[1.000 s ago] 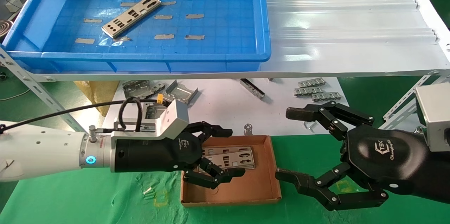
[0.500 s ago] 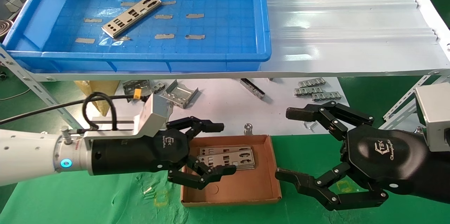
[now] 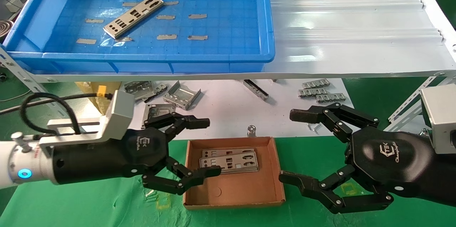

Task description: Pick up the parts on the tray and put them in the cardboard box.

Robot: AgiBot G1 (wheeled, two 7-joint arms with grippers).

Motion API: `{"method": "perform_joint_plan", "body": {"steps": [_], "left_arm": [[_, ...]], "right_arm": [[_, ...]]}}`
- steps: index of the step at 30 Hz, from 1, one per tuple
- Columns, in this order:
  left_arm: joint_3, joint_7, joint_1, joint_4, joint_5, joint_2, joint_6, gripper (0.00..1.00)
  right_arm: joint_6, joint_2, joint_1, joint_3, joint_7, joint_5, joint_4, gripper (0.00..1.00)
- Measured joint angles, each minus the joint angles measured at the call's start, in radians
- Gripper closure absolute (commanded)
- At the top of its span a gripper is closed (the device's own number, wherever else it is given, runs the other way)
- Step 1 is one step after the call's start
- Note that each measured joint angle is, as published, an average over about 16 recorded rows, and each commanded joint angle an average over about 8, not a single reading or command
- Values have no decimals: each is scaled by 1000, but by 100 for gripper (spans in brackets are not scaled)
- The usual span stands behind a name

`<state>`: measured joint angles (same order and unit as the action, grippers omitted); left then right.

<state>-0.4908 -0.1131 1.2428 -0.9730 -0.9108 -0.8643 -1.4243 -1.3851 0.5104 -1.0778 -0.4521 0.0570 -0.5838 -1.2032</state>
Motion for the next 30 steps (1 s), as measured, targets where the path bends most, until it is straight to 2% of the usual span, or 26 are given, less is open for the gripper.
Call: {"method": "perform_joint_plan", "body": {"steps": [30], "left_arm": [[187, -66, -149, -275, 160, 224, -63, 0]], "right_arm": [[0, 0, 0, 0, 0, 0, 0, 0]]}}
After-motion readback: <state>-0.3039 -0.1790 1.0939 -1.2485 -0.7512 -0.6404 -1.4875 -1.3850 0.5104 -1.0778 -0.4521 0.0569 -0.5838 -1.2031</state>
